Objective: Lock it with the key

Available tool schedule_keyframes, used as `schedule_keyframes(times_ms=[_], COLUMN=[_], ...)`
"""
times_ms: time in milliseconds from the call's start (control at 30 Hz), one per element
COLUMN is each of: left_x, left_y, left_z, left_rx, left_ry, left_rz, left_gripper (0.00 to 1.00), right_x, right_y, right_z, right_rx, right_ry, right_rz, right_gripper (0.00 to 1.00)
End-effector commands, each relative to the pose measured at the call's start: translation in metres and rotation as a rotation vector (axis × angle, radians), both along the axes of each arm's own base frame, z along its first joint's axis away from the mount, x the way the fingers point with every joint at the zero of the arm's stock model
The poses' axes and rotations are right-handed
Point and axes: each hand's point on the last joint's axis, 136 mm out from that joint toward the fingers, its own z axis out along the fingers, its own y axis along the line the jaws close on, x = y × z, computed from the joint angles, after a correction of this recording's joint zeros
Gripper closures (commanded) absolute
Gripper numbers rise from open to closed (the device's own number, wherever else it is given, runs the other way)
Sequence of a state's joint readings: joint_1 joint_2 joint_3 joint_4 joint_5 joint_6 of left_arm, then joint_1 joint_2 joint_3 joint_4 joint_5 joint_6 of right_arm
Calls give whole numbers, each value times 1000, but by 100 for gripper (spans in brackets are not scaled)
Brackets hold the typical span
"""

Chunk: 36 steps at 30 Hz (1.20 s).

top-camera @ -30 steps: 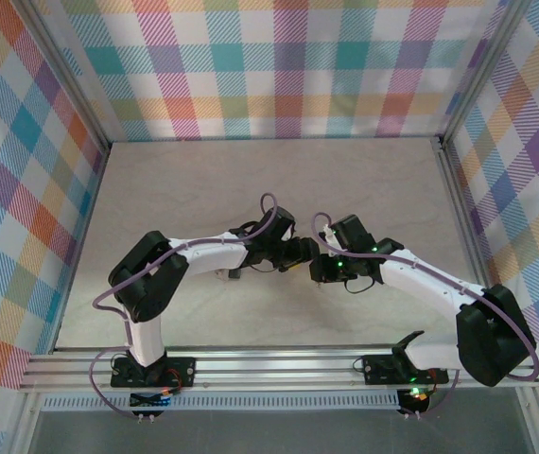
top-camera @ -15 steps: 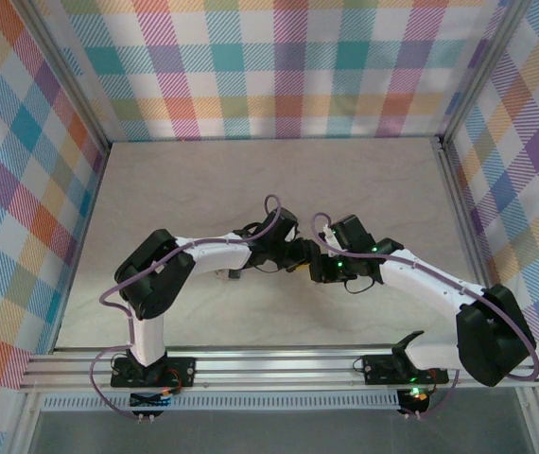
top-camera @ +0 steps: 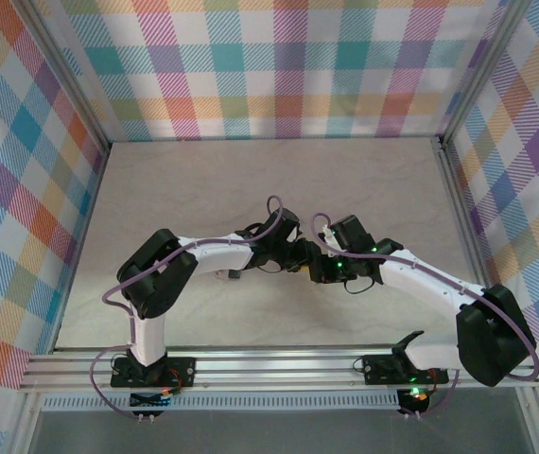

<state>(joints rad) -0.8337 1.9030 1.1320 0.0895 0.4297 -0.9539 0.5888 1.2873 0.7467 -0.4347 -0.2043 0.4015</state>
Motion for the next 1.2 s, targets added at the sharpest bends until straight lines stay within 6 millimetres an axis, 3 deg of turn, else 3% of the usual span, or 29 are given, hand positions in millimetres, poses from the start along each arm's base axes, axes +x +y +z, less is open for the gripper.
schedule_keyframes(times_ms=[0, 400, 700, 1167], left_x=[-8, -14, -16, -16], left_y=[-15, -21, -23, -20], left_z=[7, 16, 16, 17], left_rx=[-31, -58, -76, -96], left_ry=[4, 0, 10, -6], left_rz=[-39, -60, -71, -68], left_gripper=[70, 81, 100, 100], right_x=[-1, -1, 0, 0], right_y=[3, 3, 3, 1], right_z=[2, 1, 0, 1], right_rx=[17, 14, 10, 2], right_ry=[-19, -19, -17, -25], right_rz=[31, 33, 31, 28], right_gripper=[74, 74, 74, 73])
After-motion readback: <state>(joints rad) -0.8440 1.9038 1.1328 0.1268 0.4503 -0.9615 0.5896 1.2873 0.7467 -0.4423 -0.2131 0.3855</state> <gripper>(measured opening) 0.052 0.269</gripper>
